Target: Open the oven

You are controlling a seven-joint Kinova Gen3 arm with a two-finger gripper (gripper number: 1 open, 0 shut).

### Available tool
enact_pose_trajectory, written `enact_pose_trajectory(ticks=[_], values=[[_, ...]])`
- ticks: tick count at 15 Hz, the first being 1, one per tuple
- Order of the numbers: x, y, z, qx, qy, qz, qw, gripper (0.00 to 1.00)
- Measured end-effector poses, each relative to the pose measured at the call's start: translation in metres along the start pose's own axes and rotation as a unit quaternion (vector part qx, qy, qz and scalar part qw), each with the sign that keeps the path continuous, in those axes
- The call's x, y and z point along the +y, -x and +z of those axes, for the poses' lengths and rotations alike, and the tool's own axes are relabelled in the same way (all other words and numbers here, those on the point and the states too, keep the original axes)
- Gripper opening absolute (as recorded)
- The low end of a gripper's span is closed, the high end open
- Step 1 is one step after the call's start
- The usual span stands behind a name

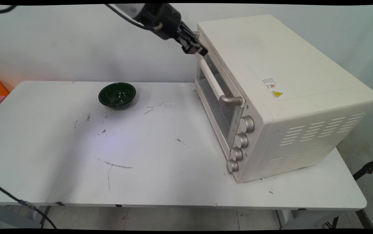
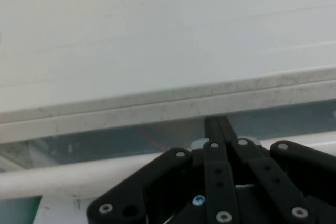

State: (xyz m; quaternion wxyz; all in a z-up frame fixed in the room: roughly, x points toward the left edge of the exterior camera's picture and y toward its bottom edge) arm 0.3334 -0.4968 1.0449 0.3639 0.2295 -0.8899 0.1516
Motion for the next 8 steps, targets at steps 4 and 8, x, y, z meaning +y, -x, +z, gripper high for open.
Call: enact_pose_trajectory(ticks=[4,8], values=[[0.0,-0.002,0.016,-0.007,-0.003,0.007,0.9999,0.0],[0.0,-0.002,0.029,-0.016,-0.006,0.015,0.9998,0.0]])
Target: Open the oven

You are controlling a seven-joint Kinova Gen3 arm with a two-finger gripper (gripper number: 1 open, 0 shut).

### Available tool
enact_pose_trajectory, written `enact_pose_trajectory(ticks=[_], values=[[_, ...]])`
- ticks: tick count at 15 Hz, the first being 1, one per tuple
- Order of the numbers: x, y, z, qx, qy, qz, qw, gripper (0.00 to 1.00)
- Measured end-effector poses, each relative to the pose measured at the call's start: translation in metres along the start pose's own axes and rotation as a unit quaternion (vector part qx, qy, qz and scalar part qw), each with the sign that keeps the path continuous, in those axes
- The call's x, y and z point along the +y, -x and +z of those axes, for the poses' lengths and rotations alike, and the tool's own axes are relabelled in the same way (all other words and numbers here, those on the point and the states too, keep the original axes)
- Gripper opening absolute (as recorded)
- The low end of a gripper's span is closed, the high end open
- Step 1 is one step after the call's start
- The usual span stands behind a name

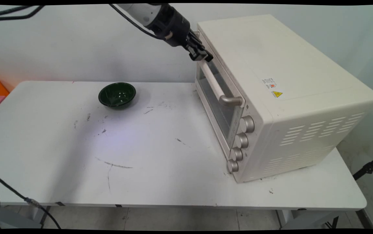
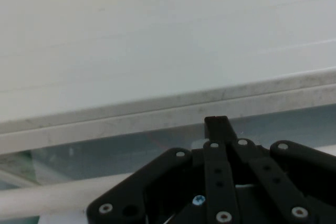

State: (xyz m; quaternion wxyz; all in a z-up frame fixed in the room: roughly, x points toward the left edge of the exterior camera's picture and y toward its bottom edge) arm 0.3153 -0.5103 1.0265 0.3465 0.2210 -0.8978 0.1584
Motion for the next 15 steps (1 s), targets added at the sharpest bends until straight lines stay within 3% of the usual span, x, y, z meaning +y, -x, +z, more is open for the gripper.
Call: enact_pose_trajectory(ticks=[15], values=[[0.003,0.014,-0.011,-0.021,0.0,-0.003,0.9998,0.0]])
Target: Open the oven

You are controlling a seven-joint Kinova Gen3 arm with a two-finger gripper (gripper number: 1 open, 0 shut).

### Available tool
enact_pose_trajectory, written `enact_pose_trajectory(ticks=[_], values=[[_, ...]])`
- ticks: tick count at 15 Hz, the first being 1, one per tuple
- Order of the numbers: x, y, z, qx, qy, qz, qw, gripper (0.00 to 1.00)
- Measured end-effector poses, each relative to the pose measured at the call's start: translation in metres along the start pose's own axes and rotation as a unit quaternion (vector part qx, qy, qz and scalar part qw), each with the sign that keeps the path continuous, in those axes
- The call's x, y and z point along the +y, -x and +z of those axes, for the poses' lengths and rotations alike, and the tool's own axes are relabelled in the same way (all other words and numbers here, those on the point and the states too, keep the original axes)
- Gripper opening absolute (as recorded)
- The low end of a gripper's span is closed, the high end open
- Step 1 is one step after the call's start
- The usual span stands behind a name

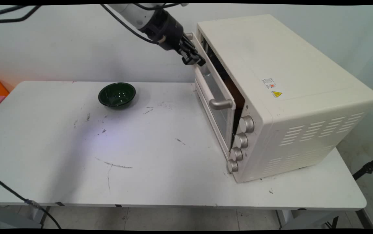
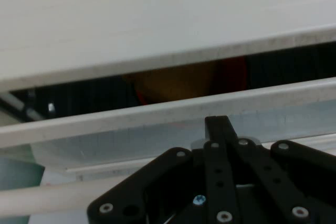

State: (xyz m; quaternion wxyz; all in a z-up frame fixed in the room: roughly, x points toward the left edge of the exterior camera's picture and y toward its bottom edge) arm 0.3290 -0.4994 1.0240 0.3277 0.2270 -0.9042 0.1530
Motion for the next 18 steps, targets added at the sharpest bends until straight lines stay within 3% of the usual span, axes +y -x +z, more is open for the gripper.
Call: enact_pose_trajectory(ticks=[8,18], values=[[0.006,0.04,-0.016,0.001,0.004,-0.021,0.9998,0.0],[0.012,0.101,-0.018,0.015,0.003,-0.006,0.9999,0.0]])
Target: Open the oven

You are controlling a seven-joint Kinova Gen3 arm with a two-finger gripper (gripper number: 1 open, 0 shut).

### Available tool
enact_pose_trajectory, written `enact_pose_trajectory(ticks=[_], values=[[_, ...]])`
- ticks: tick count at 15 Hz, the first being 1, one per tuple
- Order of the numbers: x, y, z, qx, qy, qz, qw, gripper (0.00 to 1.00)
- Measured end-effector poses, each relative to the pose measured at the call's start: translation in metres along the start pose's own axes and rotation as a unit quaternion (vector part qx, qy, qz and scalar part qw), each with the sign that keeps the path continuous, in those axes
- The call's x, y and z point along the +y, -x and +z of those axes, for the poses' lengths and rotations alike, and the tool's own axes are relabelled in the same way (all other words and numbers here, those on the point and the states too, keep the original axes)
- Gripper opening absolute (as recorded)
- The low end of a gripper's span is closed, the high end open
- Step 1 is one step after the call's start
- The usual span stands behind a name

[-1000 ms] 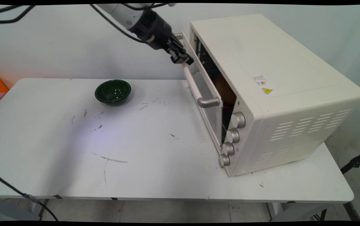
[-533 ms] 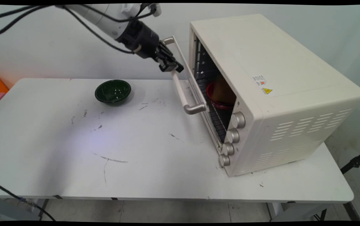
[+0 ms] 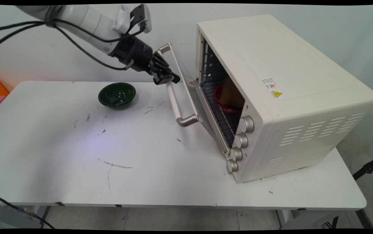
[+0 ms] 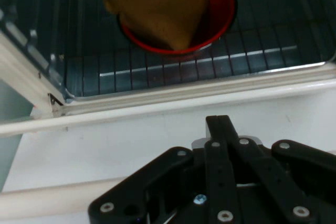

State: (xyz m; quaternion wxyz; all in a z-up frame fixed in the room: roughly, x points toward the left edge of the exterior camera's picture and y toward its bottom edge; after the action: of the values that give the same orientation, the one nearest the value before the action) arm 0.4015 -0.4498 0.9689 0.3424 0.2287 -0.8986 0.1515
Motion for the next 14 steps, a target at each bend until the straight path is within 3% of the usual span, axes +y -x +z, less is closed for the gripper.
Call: enact_pose_trajectory(ticks=[14], values=[[0.001,0.088,-0.004,0.01,-0.017,-0.014,0.9997,0.0]])
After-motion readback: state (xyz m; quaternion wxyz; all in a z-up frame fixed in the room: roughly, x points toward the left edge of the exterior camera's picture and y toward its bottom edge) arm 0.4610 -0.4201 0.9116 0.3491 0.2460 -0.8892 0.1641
